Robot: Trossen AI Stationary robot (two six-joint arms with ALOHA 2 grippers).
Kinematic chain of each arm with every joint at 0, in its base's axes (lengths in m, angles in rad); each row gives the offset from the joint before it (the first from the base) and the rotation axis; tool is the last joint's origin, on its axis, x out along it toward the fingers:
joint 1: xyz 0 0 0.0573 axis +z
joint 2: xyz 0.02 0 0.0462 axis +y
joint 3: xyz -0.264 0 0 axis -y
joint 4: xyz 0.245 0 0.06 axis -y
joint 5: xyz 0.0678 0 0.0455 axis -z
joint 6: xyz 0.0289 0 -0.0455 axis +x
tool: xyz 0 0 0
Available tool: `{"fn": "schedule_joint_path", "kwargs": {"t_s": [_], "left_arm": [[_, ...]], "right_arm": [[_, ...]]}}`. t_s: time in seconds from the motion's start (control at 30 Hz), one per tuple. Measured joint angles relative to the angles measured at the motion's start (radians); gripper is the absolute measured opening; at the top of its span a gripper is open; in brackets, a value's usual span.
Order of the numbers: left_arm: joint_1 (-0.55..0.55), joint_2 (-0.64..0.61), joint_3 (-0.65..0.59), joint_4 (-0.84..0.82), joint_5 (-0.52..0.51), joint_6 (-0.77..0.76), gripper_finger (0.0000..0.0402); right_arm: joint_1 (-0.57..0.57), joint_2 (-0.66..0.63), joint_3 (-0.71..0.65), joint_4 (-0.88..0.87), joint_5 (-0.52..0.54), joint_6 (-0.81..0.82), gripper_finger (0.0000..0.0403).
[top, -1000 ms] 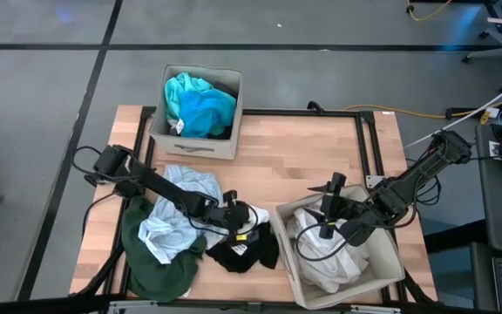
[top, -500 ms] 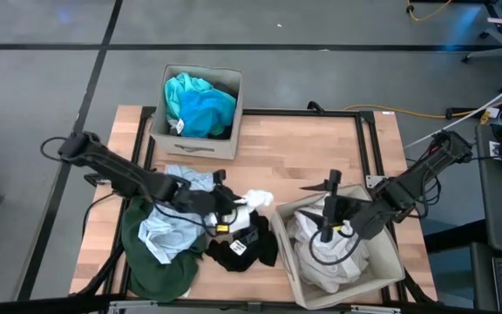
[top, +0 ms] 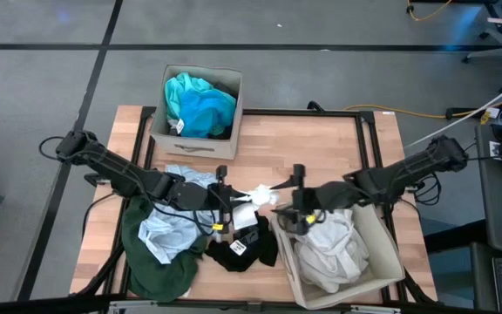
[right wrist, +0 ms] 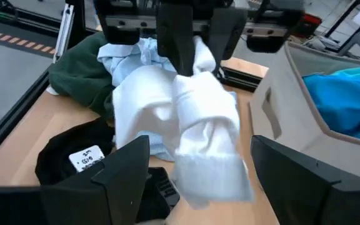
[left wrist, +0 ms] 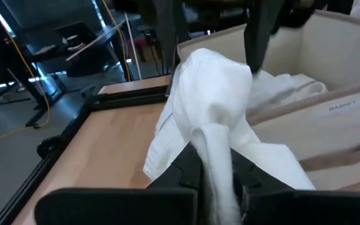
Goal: Sort clothes
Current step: Put the white underwear into the bottom white laundry bin
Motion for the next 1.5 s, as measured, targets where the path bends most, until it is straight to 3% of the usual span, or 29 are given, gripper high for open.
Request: {"fn": "schedule_joint_path", "kwargs": {"t_s": [0.27,0.37,0.47,0.67,0.73,0.93,1.1,1.3,1.5], "left_arm": [[-0.001,0.0,0.0,0.002,0.001,-0.003,0.0019],[-0.001,0.0,0.0,0.002,0.001,-0.004,0.002],[-0.001,0.0,0.0,0.002,0.001,-0.006,0.002],[-0.001,0.0,0.0,0.002,0.002,-0.032,0.0022],[-0.001,0.0,0.0,0.004,0.002,-0.034,0.003],[0.004,-0.035,0.0,-0.018,-0.001,-0.057,0.0099],[0.002,-0.119,0.0,-0.129,0.0,-0.064,0.015],[0.001,-0.188,0.0,-0.317,0.0,-0.202,0.0163],[-0.009,-0.178,-0.009,-0.411,0.0,-0.296,0.0158]], "right_arm": [[-0.063,0.094,0.0,0.108,-0.115,-0.062,0.0278],[-0.064,0.121,0.0,0.132,-0.11,-0.086,0.0253],[-0.061,0.134,0.0,0.159,-0.099,-0.116,0.0198],[-0.061,0.137,0.0,0.183,-0.093,-0.162,0.0046],[-0.06,0.136,0.0,0.181,-0.075,-0.174,0.0016],[-0.059,0.135,0.024,0.158,0.014,-0.19,0.0048],[-0.036,0.124,0.109,0.055,0.051,-0.199,0.0026],[0.073,0.104,0.294,-0.211,0.263,-0.235,0.0012],[0.244,0.101,0.493,-0.539,0.448,-0.08,0.0031]]}}
